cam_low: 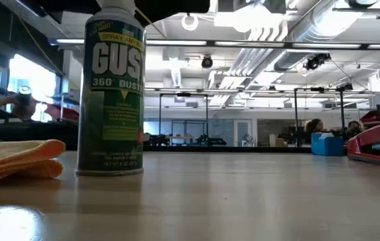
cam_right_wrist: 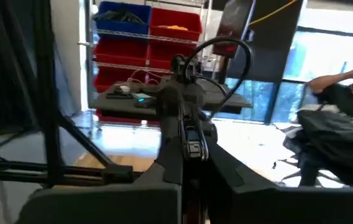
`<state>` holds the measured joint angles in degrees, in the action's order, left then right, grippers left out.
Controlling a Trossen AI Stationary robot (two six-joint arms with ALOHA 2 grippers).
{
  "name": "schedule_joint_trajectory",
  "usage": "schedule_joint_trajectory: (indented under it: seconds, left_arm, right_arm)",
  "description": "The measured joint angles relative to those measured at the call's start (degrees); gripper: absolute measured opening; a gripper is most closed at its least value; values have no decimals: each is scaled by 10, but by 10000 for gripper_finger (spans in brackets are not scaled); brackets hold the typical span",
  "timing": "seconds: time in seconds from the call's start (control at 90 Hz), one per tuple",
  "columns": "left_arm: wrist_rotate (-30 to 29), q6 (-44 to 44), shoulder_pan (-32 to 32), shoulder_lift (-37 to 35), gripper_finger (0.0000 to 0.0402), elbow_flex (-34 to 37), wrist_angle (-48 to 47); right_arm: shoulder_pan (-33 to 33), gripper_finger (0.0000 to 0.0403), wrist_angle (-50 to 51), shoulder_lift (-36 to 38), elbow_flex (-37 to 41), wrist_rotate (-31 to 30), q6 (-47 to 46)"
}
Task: Apply microfiber cloth
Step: Spray the cellphone using the spray bottle
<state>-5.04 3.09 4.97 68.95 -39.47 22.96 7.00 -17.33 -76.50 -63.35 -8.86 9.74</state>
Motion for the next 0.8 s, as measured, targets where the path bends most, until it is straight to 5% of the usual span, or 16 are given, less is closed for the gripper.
schedule_joint_trajectory:
  seconds: [0.3, 0.533, 0.8]
  left_arm:
    - [63, -24, 31, -81, 150, -7, -143]
    - [113, 35, 93, -42, 135, -7, -83]
    - [142, 51, 65, 25, 116, -6, -20]
  right_arm:
    - [53, 1, 116, 27, 1, -195, 55]
    - [67, 1, 122, 22, 68, -234, -27]
    - [65, 1, -19, 11, 154, -236, -52]
